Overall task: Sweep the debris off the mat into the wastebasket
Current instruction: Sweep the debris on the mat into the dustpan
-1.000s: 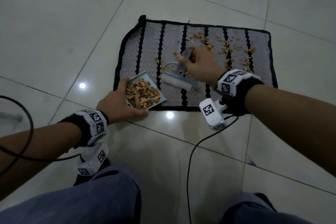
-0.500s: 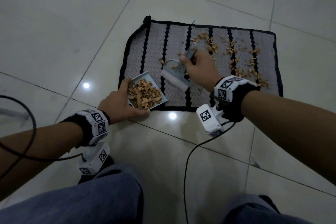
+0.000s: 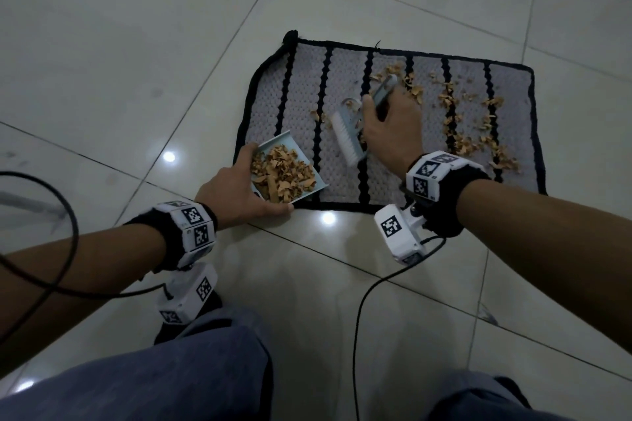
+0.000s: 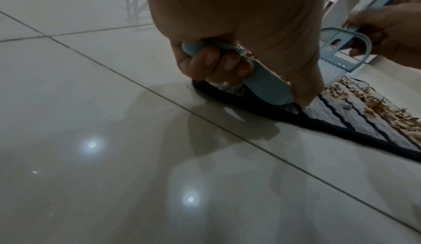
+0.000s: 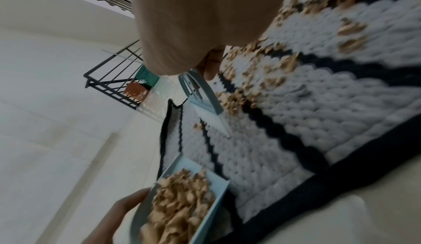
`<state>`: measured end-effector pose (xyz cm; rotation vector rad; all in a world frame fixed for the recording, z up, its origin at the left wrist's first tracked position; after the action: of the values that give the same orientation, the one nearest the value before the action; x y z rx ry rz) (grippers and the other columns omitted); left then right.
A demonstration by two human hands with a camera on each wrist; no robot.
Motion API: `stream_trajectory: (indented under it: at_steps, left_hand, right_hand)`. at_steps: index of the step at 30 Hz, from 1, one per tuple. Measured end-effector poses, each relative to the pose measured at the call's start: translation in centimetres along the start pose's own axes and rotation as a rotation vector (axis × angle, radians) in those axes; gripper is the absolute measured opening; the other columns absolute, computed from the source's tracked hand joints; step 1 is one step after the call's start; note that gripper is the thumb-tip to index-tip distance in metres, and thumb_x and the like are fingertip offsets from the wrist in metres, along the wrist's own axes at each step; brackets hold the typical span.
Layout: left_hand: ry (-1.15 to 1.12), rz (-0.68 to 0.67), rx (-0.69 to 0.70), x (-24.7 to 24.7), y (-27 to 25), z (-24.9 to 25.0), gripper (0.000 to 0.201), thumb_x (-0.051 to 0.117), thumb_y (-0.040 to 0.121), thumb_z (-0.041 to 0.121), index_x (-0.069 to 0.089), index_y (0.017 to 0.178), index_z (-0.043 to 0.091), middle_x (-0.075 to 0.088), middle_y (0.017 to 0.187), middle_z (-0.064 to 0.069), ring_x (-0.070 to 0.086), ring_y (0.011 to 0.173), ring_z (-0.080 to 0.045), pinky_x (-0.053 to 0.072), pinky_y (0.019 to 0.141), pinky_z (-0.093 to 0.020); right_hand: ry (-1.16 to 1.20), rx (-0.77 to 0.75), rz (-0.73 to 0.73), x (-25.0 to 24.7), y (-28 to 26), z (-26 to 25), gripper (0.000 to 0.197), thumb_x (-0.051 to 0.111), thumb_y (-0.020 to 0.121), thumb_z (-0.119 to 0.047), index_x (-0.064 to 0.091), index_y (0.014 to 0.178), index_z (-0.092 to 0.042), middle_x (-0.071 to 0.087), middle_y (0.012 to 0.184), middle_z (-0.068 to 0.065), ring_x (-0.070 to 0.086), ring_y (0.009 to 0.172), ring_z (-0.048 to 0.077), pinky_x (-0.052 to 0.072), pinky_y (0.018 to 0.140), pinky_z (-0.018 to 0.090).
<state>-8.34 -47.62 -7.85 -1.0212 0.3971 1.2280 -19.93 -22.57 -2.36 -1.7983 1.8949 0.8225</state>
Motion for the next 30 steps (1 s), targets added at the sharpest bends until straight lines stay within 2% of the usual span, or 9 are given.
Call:
stream_trajectory:
  at_steps: [4,8,14,17,20,23,25,28,30]
  left_hand:
    - [-0.005,-0.007,-0.006,-0.2,0.0,0.0,0.123,0.085,0.054,0.066,0.014,0.148,0.030,0.061,0.129,-0.003,0.065,0.104,-0.026,0.055,0.089,-0.039]
    - [0.003,0.000,-0.012,-0.3,0.1,-0.3,0.123,0.085,0.054,0.067,0.015,0.147,0.030,0.061,0.129,-0.003,0.065,0.104,-0.026,0.055,0.089,-0.041]
    - [0.044,-0.004,0.014,-0.4,0.8,0.0,0.126,0.082,0.050,0.074,0.012,0.147,0.034,0.063,0.126,-0.003,0.067,0.099,-0.026,0.057,0.085,-0.042]
    - [0.062,-0.016,0.040,-0.2,1.5,0.8,0.124,0.082,0.052,0.072,0.011,0.147,0.033,0.063,0.127,-0.003,0.067,0.097,-0.027,0.057,0.085,-0.041]
    - [0.068,-0.045,0.089,0.0,2.2,2.2,0.123,0.085,0.054,0.067,0.013,0.148,0.033,0.060,0.128,-0.001,0.066,0.100,-0.026,0.055,0.089,-0.039]
    - [0.096,-0.088,0.121,0.3,3.2,3.4,0.129,0.081,0.047,0.074,0.010,0.148,0.036,0.056,0.134,0.001,0.064,0.107,-0.025,0.054,0.093,-0.043]
    - [0.094,-0.095,0.142,0.2,3.9,4.3,0.130,0.078,0.046,0.078,0.009,0.148,0.038,0.055,0.136,0.003,0.063,0.111,-0.025,0.054,0.093,-0.044]
    - [0.099,-0.108,0.161,0.2,4.8,5.4,0.129,0.080,0.049,0.076,0.009,0.149,0.037,0.056,0.135,0.003,0.062,0.112,-0.025,0.054,0.093,-0.044]
    - [0.139,-0.120,0.164,0.2,5.4,5.9,0.130,0.075,0.045,0.081,0.007,0.148,0.039,0.059,0.130,0.001,0.064,0.107,-0.027,0.056,0.089,-0.045]
  right_hand:
    - [0.057,-0.052,-0.048,3.2,0.4,-3.3,0.028,0.056,0.096,-0.028,0.058,0.079,-0.007,0.057,0.067,-0.002,0.049,0.055,0.006,0.036,0.048,0.015]
    - [-0.029,0.016,-0.107,5.2,1.9,-3.3,0.030,0.058,0.095,-0.027,0.052,0.071,-0.010,0.049,0.058,-0.004,0.041,0.048,0.000,0.029,0.041,0.009]
    - [0.001,0.204,0.054,2.0,2.1,0.6,0.029,0.059,0.093,-0.020,0.050,0.069,-0.006,0.056,0.067,0.011,0.045,0.052,0.015,0.033,0.047,0.021]
    - [-0.009,0.260,0.094,-0.2,1.4,2.2,0.029,0.059,0.094,-0.020,0.049,0.071,-0.006,0.054,0.067,0.010,0.041,0.049,0.010,0.030,0.042,0.018]
    - [0.018,0.285,0.148,-2.4,1.0,3.5,0.028,0.059,0.093,-0.022,0.051,0.073,-0.004,0.054,0.068,0.008,0.040,0.047,0.004,0.028,0.040,0.008]
    - [0.050,0.287,0.255,-5.6,1.2,4.3,0.028,0.059,0.092,-0.025,0.059,0.077,-0.001,0.061,0.071,0.009,0.053,0.055,0.014,0.041,0.047,0.022]
    - [0.017,0.213,0.294,-7.9,1.8,4.3,0.028,0.057,0.094,-0.028,0.062,0.087,0.000,0.066,0.080,0.010,0.061,0.066,0.017,0.048,0.056,0.026]
    - [-0.086,0.057,0.280,-10.0,2.5,3.9,0.034,0.051,0.099,-0.032,0.059,0.095,0.001,0.067,0.086,0.016,0.062,0.072,0.025,0.051,0.065,0.036]
    - [-0.185,-0.016,0.233,-10.3,2.7,4.1,0.035,0.048,0.100,-0.034,0.057,0.093,0.000,0.064,0.079,0.019,0.059,0.068,0.030,0.048,0.063,0.043]
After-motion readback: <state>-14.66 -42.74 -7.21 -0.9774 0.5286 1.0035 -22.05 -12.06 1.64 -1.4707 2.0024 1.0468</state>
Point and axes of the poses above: each hand's wrist, its own y-axis towards the middle knuckle, its own x-axis out of the palm, z = x × y, the point moved 6 cm from there along y, towards the middle knuckle
